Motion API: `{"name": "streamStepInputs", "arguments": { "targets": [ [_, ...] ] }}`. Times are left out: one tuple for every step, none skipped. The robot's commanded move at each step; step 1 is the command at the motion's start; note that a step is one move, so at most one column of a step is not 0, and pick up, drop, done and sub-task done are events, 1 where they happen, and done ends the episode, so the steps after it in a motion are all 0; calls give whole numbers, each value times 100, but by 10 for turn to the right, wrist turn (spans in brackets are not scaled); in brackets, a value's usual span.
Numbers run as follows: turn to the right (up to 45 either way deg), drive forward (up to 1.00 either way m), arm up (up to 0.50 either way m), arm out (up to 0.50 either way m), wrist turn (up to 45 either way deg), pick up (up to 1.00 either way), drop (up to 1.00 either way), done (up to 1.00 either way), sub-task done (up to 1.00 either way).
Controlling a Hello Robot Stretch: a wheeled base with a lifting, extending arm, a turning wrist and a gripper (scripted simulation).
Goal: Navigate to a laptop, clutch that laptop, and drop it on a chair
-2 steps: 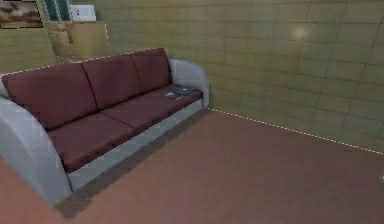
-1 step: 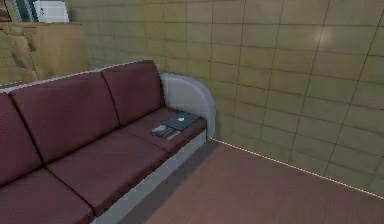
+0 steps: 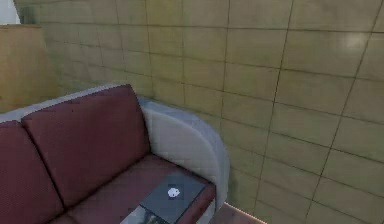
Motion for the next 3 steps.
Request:
{"name": "streamStepInputs", "arguments": {
  "targets": [
    [150, 0, 0, 0, 0, 0, 0, 0, 0],
    [0, 5, 0, 0, 0, 0, 0, 0, 0],
    [-450, 0, 0, 0, 0, 0, 0, 0, 0]
  ]
}}
